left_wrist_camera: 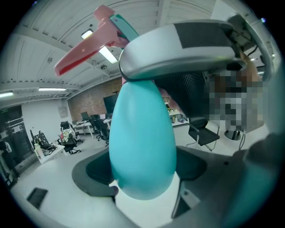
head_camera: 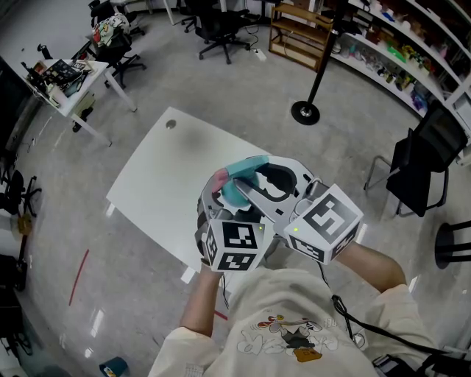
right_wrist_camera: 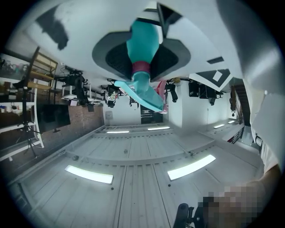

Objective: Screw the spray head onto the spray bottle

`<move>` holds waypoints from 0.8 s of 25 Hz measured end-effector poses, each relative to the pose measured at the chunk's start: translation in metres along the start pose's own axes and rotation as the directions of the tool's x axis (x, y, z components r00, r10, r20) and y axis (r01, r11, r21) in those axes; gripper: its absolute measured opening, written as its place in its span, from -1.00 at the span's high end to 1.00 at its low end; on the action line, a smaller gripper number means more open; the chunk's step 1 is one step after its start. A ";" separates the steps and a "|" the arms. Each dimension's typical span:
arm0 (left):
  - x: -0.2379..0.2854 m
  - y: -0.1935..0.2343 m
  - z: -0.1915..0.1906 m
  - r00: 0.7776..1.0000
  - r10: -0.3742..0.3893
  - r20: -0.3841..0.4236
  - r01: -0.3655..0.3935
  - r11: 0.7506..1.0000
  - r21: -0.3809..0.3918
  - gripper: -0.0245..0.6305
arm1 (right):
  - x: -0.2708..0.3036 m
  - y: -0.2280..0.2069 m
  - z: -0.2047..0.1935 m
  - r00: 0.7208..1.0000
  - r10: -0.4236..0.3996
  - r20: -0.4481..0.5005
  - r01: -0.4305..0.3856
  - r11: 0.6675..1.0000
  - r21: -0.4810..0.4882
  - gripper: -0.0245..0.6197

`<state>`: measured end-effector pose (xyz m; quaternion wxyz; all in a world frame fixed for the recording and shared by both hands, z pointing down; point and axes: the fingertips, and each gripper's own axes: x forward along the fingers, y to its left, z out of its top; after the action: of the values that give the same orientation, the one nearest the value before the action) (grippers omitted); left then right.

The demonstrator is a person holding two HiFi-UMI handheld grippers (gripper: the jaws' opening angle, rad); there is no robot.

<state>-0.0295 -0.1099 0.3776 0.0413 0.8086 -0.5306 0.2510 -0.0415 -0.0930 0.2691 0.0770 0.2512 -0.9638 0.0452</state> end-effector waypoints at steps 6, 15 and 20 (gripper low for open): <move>0.005 -0.005 -0.007 0.999 -0.034 -0.019 0.033 0.999 -0.012 -0.33 | 0.001 -0.002 -0.007 1.000 -0.018 -0.004 0.018 1.000 0.005 0.51; 0.005 -0.019 -0.026 0.995 -0.101 -0.019 0.100 0.994 -0.050 -0.33 | 0.002 -0.013 -0.027 0.999 -0.034 -0.030 0.036 0.997 0.071 0.51; -0.005 -0.016 -0.048 0.995 -0.094 -0.040 0.091 0.993 -0.075 -0.33 | -0.002 -0.035 -0.022 0.996 -0.085 -0.006 0.085 0.993 0.079 0.51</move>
<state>-0.0346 -0.0829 0.4198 0.0942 0.8245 -0.5003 0.2469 -0.0201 -0.1200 0.2919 0.0700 0.2948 -0.9496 0.0802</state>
